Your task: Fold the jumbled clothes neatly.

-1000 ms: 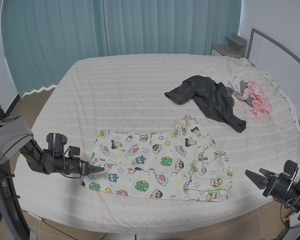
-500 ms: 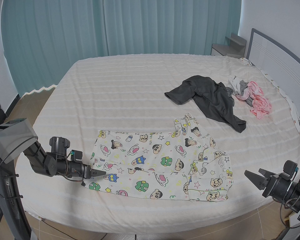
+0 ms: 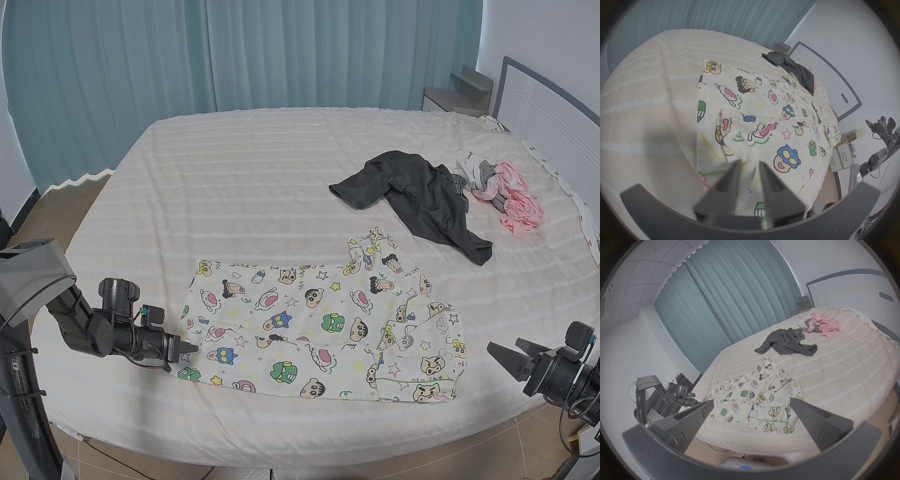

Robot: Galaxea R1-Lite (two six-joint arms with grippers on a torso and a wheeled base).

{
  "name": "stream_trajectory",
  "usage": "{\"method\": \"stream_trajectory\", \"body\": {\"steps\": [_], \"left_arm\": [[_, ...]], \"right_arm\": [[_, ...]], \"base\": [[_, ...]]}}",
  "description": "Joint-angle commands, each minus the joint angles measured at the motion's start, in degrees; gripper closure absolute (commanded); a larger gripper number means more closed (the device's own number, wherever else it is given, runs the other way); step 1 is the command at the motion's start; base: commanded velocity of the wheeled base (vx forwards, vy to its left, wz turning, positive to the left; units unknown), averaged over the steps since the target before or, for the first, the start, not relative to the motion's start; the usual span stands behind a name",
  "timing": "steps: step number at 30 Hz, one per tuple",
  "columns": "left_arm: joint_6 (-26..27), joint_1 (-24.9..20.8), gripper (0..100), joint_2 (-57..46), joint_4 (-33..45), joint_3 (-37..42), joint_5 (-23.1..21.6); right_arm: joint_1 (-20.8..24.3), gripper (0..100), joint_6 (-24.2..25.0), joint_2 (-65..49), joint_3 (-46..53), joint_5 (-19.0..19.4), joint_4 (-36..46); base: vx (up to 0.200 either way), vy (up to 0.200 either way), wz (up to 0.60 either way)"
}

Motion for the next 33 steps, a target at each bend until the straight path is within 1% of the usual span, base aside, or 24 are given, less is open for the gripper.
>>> {"method": "stream_trajectory", "body": {"steps": [1, 11, 17, 18, 19, 20, 23, 27, 33], "left_arm": [[-0.01, 0.26, 100, -1.08, 0.01, 1.05, 0.15], [-0.10, 2.02, 100, -6.01, 1.16, 3.42, 0.24], [0.17, 2.90, 100, -9.17, 7.04, 3.86, 0.24], [0.70, 3.25, 100, -10.14, 8.89, 3.86, 0.33], [0.70, 3.25, 100, -10.14, 8.89, 3.86, 0.33], [1.84, 3.69, 100, -11.01, 10.74, 3.86, 0.24], [2.19, 3.87, 100, -11.89, 13.20, 3.86, 0.33], [2.45, 3.95, 100, -12.51, 14.69, 3.95, 0.33], [2.63, 4.22, 100, -12.51, 14.69, 5.27, 0.42]], "right_arm": [[0.01, 0, 0.04, 0.36, 0.84, -0.01, 0.00], [0.01, 0, 0.04, 0.36, 0.84, 0.08, -0.09], [0.01, 0, 0.12, 0.36, 0.84, 0.08, 0.00], [0.01, 0, 0.12, 0.36, 0.84, 0.08, 0.00], [0.01, 0, 0.12, 0.36, 0.84, 0.08, 0.00], [0.01, 0, 0.12, 0.36, 0.84, 0.08, 0.00], [0.01, 0, 0.12, 0.36, 0.84, 0.08, 0.00], [0.01, 0, 0.12, 0.36, 0.84, 0.08, 0.00], [0.10, 0, 0.12, 0.36, 0.92, 0.08, 0.00]], "base": [[0.000, 0.000, 0.00], [0.000, 0.000, 0.00], [0.000, 0.000, 0.00], [0.000, 0.000, 0.00], [0.000, 0.000, 0.00], [0.000, 0.000, 0.00], [0.000, 0.000, 0.00], [0.000, 0.000, 0.00], [0.000, 0.000, 0.00]]}}
